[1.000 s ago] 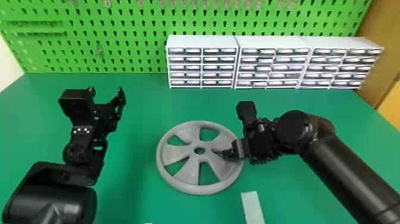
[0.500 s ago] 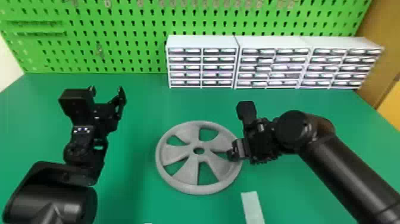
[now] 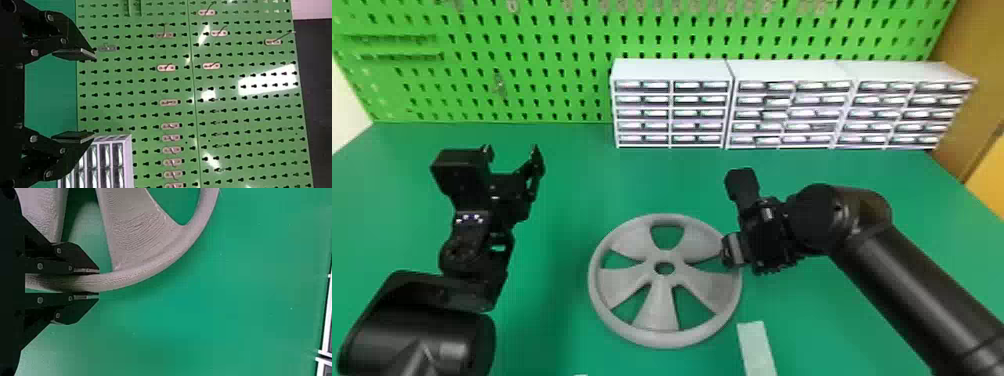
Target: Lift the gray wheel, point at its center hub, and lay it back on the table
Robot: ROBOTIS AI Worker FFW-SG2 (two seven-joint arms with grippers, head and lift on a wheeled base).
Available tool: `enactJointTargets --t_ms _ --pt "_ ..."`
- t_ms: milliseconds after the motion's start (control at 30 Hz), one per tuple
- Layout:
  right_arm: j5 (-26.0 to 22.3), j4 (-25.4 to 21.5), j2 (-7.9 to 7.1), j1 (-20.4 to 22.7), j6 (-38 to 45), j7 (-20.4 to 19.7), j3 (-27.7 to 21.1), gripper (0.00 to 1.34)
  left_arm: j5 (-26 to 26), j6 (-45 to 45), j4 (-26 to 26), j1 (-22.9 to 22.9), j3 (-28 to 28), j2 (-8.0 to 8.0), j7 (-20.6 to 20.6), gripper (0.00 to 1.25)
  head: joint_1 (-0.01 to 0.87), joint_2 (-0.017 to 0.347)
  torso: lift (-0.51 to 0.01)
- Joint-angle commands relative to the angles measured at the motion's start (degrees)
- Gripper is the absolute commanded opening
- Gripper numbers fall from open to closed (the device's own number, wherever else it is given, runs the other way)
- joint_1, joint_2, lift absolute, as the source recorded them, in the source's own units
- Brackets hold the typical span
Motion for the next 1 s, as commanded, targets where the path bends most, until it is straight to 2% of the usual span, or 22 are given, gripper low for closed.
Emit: enactJointTargets --t_ms 0,300,567,667,967 --pt "0.6 -0.3 0.00 0.0 0.0 0.0 0.0 0.24 0.0 0.0 0.0 0.0 0.0 0.00 0.0 0.72 0.692 0.048 -0.096" --pt "1.3 -0.7 0.00 -0.1 -0.2 0.0 0.2 0.24 0.1 0.0 0.0 0.0 0.1 0.00 0.0 0.72 0.692 0.048 -0.096" --pt "2.6 -1.0 -0.09 -0.2 -0.3 0.1 1.0 0.20 0.1 0.0 0.0 0.0 0.0 0.00 0.0 0.72 0.692 0.048 -0.096" --pt "3.4 -1.4 -0.18 -0.2 -0.3 0.2 1.2 0.15 0.0 0.0 0.0 0.0 0.0 0.00 0.0 0.72 0.692 0.048 -0.096" --pt "3.6 -1.6 -0.18 0.1 -0.8 0.9 0.4 0.13 0.0 0.0 0.0 0.0 0.0 0.00 0.0 0.72 0.692 0.048 -0.096"
